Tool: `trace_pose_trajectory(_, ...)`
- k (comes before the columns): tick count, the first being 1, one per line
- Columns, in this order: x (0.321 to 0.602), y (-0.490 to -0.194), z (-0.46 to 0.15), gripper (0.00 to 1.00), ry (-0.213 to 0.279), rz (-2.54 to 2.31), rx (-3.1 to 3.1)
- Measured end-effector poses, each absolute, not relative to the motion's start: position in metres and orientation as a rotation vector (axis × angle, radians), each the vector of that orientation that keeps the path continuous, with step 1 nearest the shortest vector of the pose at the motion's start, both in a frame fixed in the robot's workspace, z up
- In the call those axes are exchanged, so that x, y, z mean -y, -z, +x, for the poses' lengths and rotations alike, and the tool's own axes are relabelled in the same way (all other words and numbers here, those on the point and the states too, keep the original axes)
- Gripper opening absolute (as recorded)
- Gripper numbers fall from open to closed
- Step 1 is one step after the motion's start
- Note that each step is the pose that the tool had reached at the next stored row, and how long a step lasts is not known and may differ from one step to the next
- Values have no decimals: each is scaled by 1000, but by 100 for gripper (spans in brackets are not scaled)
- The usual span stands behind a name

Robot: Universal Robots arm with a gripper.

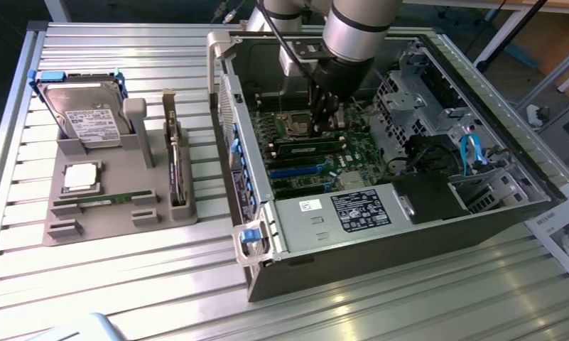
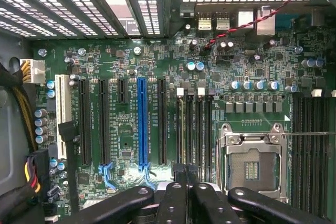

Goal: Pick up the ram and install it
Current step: 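Press down the ram until it locks into place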

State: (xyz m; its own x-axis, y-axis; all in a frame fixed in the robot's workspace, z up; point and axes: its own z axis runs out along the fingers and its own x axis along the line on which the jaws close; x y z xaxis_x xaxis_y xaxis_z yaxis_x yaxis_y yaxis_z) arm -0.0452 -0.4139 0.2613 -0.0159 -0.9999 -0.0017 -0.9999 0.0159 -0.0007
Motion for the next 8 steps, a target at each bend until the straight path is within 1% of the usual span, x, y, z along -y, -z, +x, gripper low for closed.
trace_pose_trajectory(8, 414, -254, -45, 10, 1, -2201, -2237)
